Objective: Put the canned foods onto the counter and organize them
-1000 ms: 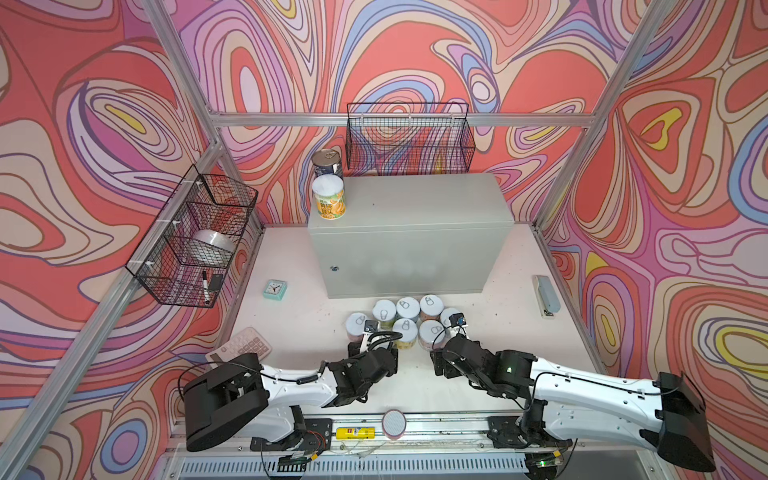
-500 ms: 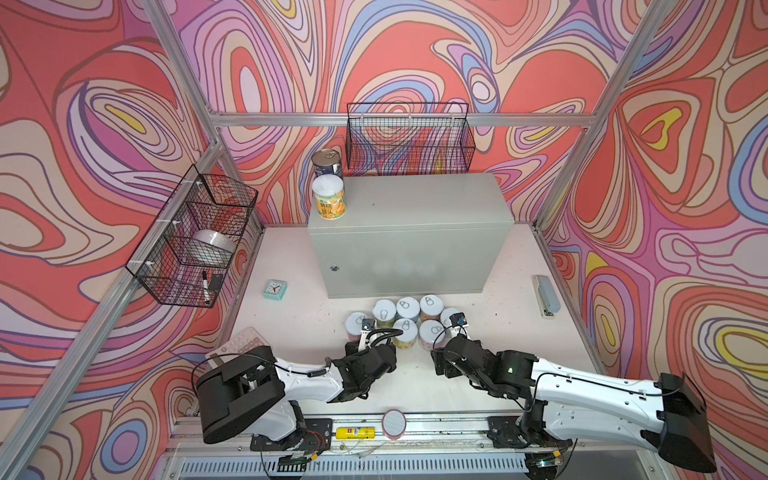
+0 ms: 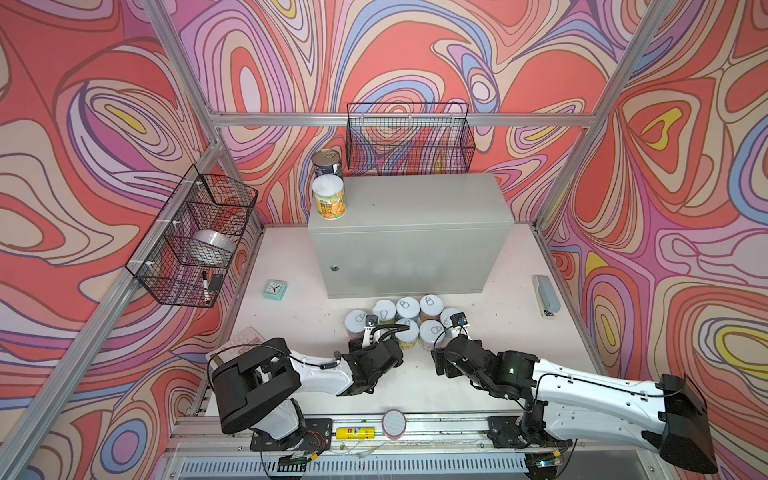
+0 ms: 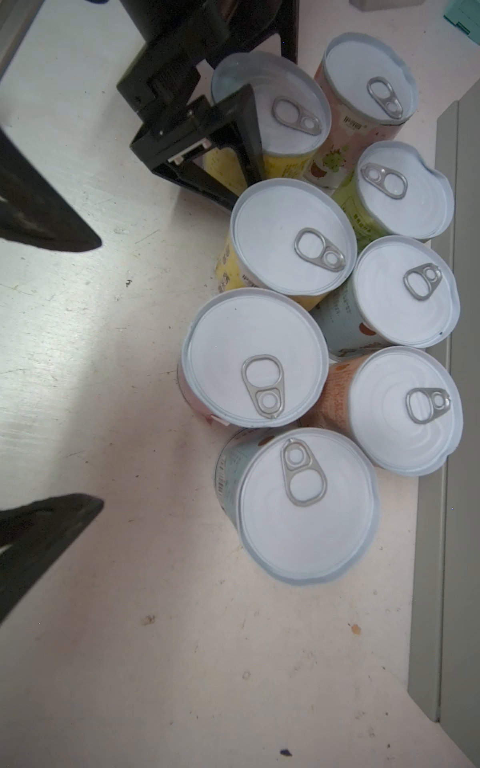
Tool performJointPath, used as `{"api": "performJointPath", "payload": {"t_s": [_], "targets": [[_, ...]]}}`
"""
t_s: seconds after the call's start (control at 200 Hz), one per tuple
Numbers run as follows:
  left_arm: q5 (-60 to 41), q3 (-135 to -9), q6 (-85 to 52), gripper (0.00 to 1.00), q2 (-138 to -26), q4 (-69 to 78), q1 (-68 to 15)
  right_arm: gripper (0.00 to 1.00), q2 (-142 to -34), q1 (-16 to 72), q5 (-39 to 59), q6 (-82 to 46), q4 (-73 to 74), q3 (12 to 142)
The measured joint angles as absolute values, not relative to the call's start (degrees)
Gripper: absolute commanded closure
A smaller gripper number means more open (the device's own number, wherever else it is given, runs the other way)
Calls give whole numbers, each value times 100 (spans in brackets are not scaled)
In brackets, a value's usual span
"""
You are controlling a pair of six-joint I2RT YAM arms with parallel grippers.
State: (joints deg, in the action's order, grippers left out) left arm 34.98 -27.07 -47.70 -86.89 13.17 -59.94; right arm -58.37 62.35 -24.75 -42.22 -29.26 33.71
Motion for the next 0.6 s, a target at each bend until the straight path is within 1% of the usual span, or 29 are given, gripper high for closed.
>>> {"api": "performJointPath", "payload": {"t_s": [0.085, 0.18, 0.265, 0.305, 0.355, 0.391, 0.436, 0.491, 0.511, 0.521, 0.596], "targets": [[3503, -2718, -4792, 2, -8700, 1306, -5994, 6, -5795, 6235, -2495, -4217, -2910, 3321], [3505, -2727, -4816, 8, -8707, 1306, -5994, 6, -5741, 6235, -2512, -4198, -2912, 3223], [3516, -2733, -4834, 16, -8709, 1293, -5994, 6, -5743, 6235, -2523, -4178, -2919, 3212], [3529, -2753, -4856, 21, -8709, 1247, -5994, 6, -5743, 6235, -2539, -4165, -2915, 3212], [3559, -2832, -4901, 31, -8715, 1105, -5994, 6, -5741, 6235, -2563, -4163, -2919, 3212], [3642, -2919, -4925, 39, -8724, 969, -5994, 6, -5741, 6235, -2576, -4163, -2917, 3212], [3632, -3037, -4978, 57, -8726, 869, -5983, 7, -5739, 6235, -2585, -4163, -2917, 3212], [3597, -3157, -5017, 88, -8777, 764, -5979, 7, -5730, 6235, -2606, -4165, -2915, 3212], [3568, -3188, -5030, 98, -8788, 711, -5977, 7, -5721, 6235, -2615, -4165, -2915, 3212], [3557, -3203, -5041, 100, -8794, 674, -5979, 7, -5717, 6235, -2617, -4165, -2917, 3212], [3505, -3326, -5098, 100, -8801, 355, -5979, 6, -5666, 6235, -2635, -4165, -2910, 3203]]}}
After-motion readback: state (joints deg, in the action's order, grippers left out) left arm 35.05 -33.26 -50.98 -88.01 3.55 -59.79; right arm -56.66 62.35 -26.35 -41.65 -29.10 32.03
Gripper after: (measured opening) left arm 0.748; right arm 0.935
